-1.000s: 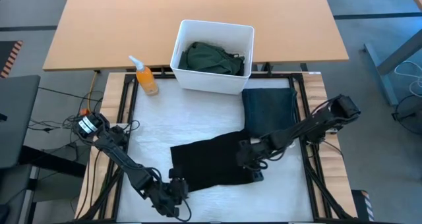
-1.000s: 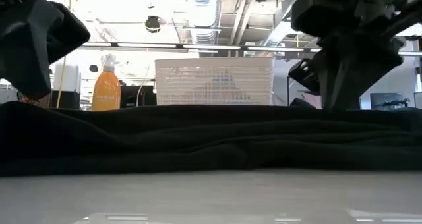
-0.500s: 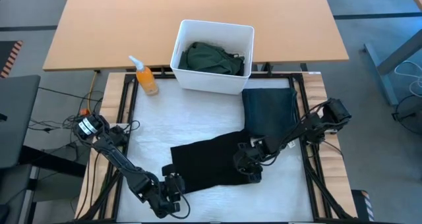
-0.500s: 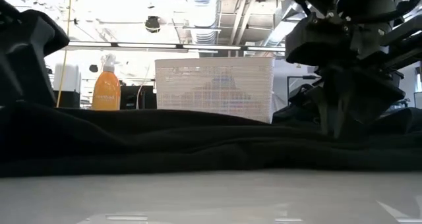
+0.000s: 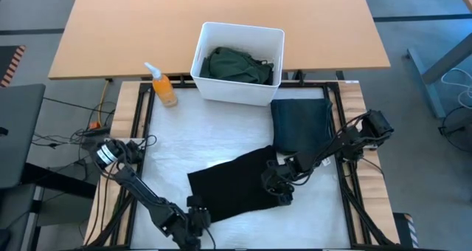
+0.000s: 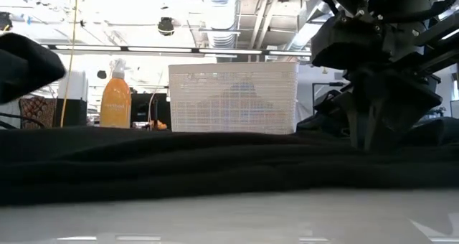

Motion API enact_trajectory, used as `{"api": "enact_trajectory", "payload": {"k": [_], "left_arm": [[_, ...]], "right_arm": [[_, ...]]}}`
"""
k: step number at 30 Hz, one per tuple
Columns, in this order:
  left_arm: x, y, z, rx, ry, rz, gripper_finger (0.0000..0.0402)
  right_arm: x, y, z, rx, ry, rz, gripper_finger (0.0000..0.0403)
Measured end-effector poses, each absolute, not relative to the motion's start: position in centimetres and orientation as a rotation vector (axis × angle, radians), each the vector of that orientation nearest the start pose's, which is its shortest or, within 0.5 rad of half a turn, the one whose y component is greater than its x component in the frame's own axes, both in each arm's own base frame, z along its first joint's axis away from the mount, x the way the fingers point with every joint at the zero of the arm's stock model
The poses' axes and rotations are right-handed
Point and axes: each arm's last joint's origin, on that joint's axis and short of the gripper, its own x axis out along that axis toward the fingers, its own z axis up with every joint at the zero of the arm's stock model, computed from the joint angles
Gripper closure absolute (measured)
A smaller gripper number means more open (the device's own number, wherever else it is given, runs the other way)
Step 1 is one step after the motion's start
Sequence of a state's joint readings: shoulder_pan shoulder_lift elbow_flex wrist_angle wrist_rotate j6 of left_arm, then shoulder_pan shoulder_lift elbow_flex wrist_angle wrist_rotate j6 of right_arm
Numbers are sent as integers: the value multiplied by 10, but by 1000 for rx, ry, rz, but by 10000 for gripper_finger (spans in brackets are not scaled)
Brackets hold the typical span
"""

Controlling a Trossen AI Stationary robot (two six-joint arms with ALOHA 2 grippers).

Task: Fold laundry
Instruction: Fold the black t-shirt

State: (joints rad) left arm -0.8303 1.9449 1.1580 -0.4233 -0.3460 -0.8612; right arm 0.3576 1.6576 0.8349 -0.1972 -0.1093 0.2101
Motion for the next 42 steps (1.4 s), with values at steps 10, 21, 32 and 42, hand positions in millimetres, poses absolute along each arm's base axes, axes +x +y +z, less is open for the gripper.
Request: {"api": "enact_trajectory", "payload": {"k": [10, 21, 32, 42], "left_arm": [[242, -260, 160, -42, 1210, 76, 274], [243, -249, 182, 154, 1135, 271, 274], [265, -191, 126, 64, 976, 457, 274], [267, -148, 127, 231, 1145, 467, 274]], "right_arm": [[273, 104, 157, 131, 1129, 362, 321], [251, 95, 218, 104, 910, 390, 321], [238, 80, 166, 104, 933, 174, 321], [231, 133, 132, 209, 928, 338, 321]]}}
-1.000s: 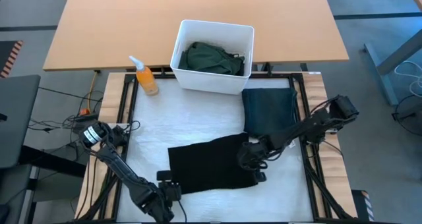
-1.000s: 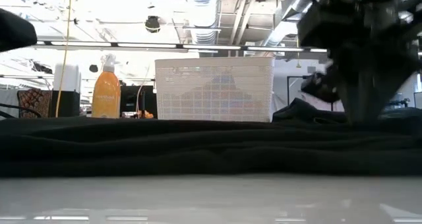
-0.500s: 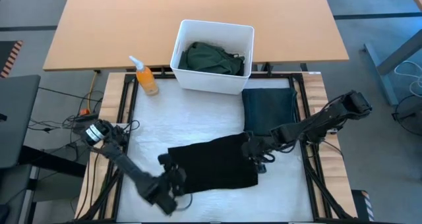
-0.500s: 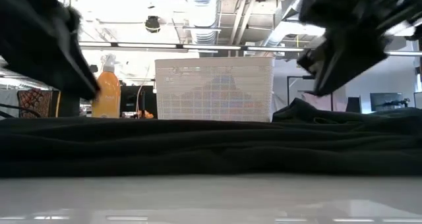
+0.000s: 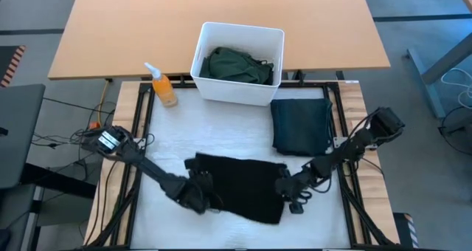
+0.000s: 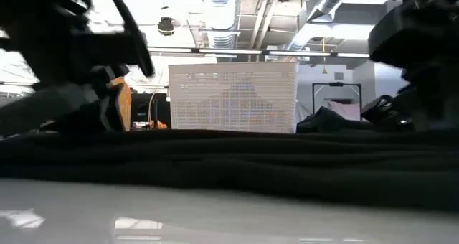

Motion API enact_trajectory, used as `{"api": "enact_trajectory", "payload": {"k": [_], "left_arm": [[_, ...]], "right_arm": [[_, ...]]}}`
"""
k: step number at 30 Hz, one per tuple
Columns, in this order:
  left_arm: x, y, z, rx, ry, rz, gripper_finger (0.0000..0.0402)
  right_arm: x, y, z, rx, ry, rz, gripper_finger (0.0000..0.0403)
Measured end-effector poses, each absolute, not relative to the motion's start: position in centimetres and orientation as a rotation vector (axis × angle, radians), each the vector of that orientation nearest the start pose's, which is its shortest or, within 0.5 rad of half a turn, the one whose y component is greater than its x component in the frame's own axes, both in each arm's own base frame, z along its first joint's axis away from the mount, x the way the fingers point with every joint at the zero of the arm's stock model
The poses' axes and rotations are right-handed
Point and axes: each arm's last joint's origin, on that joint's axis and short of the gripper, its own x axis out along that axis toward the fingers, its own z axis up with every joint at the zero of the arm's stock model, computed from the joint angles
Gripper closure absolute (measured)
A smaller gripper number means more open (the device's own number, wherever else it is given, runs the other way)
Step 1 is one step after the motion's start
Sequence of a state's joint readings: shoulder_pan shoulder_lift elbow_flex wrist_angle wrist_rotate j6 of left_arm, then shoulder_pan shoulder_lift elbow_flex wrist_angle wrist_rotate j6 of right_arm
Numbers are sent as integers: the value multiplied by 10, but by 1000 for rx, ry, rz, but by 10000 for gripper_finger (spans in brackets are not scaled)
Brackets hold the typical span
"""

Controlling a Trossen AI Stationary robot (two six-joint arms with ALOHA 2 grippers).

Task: Fold laundry
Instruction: Fold the black t-shirt

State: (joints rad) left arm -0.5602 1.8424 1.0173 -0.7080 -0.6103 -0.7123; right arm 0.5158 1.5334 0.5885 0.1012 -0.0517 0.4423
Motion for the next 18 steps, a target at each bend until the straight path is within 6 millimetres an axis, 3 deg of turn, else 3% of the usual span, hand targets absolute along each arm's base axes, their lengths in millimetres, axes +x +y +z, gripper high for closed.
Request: {"api": "enact_trajectory", "payload": {"k": [5, 9, 14, 18], "left_arm": [[257, -106, 154, 305, 1288, 551, 274], [251, -84, 199, 246, 1175, 564, 274], [247, -82, 247, 44, 845, 453, 274], [255, -96, 253, -81, 630, 252, 274]], "right_arm": [[236, 138, 153, 145, 964, 448, 321], [232, 130, 183, 33, 941, 485, 321], [231, 116, 208, -229, 758, 411, 321], [244, 107, 209, -498, 645, 355, 319]]}}
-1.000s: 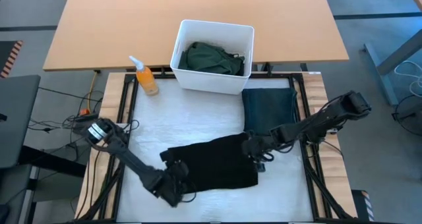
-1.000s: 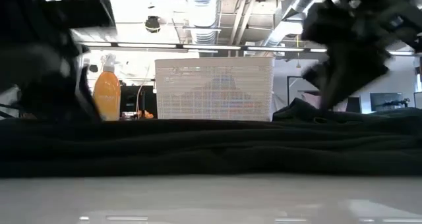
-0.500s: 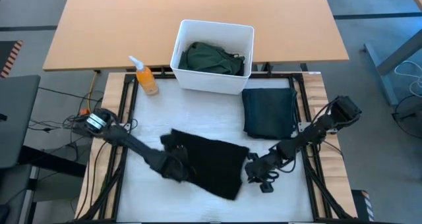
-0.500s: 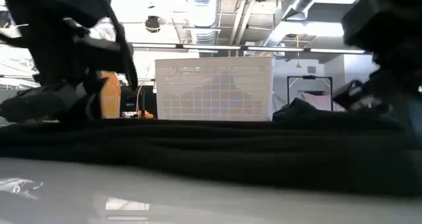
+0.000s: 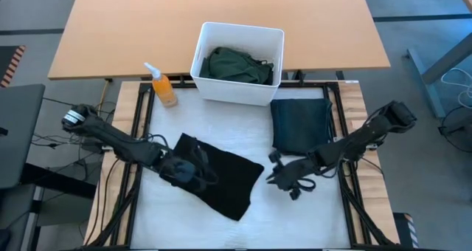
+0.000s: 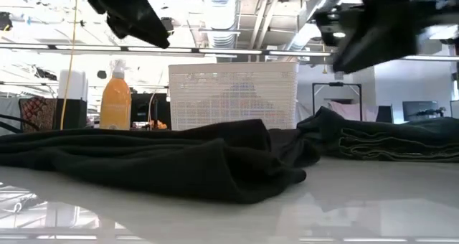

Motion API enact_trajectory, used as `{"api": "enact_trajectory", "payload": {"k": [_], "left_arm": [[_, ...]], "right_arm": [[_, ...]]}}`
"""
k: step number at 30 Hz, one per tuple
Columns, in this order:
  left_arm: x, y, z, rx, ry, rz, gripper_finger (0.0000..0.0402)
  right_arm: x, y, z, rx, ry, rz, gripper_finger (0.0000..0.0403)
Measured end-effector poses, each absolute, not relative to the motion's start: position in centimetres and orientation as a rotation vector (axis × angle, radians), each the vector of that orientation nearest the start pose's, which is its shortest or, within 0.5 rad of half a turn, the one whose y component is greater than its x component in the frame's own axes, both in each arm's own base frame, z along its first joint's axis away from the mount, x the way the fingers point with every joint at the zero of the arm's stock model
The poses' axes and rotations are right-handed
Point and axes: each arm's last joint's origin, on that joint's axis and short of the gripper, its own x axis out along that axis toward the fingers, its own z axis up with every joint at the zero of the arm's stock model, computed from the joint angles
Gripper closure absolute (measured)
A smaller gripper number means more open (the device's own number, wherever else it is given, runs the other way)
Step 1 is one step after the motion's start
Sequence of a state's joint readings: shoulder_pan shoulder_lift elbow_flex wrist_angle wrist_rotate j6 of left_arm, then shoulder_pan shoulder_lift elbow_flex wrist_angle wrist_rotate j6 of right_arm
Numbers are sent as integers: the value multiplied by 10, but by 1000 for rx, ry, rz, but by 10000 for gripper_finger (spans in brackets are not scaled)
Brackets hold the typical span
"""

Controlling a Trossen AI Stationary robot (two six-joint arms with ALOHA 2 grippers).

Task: Fold laundry
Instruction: Fold the black t-shirt

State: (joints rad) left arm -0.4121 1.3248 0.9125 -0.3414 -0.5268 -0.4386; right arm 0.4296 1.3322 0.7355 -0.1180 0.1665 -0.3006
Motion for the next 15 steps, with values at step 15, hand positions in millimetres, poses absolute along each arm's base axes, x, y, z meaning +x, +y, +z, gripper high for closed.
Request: {"api": "enact_trajectory", "payload": {"k": [15], "left_arm": [[275, -117, 187, -25, 658, 283, 274]], "right_arm": [[287, 89, 167, -862, 742, 375, 204]]}}
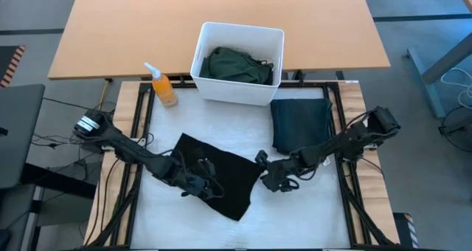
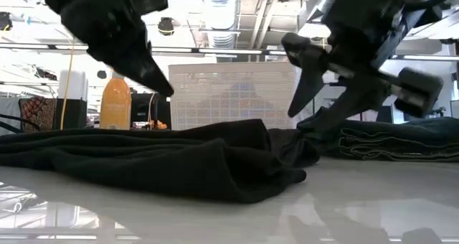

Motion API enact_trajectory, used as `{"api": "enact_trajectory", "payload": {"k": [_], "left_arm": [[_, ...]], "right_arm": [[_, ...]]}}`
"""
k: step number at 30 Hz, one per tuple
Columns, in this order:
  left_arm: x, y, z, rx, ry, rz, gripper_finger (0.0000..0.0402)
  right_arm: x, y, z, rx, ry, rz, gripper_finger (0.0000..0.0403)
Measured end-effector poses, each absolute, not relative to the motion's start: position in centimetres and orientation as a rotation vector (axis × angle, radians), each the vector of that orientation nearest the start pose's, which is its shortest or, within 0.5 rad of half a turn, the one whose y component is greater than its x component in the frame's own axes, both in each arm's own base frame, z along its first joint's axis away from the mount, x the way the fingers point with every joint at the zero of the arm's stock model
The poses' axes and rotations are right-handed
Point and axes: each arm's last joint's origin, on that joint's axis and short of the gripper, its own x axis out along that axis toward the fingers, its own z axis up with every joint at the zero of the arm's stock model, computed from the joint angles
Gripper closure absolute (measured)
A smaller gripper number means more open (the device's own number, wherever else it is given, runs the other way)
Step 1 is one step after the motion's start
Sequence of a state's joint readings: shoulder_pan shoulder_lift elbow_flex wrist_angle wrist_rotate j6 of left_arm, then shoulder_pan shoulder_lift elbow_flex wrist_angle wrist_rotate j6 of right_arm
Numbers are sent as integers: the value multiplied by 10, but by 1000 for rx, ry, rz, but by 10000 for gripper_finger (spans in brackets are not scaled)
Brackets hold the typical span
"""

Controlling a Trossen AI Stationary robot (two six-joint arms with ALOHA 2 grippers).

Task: Fold laundry
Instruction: Fold the black t-shirt

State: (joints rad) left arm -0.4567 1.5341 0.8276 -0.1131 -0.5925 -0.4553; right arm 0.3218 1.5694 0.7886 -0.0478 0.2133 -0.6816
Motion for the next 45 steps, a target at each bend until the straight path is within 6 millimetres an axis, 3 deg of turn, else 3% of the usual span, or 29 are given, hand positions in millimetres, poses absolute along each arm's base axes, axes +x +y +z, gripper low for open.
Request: {"api": "enact_trajectory", "payload": {"k": [6, 12, 17, 22, 24, 28, 34, 41, 45], "left_arm": [[284, -110, 169, -10, 704, 321, 274], [287, -105, 167, -30, 728, 308, 274], [287, -105, 167, -5, 731, 298, 274], [287, -105, 167, -11, 727, 298, 274], [287, -105, 167, -32, 727, 296, 274], [287, -105, 167, -69, 722, 302, 274], [298, -108, 166, -105, 614, 334, 274], [336, -122, 117, -111, 463, 276, 274], [361, -131, 105, -138, 408, 231, 274]], "right_arm": [[298, 88, 145, -937, 763, 404, 177], [310, 85, 125, -934, 756, 385, 190], [316, 86, 107, -927, 763, 383, 238], [316, 92, 97, -923, 774, 398, 339], [311, 93, 105, -931, 789, 412, 376], [292, 90, 130, -883, 866, 465, 373], [256, 87, 185, -610, 851, 634, 375], [226, 92, 230, -326, 899, 579, 376], [222, 100, 254, -214, 942, 577, 376]]}}
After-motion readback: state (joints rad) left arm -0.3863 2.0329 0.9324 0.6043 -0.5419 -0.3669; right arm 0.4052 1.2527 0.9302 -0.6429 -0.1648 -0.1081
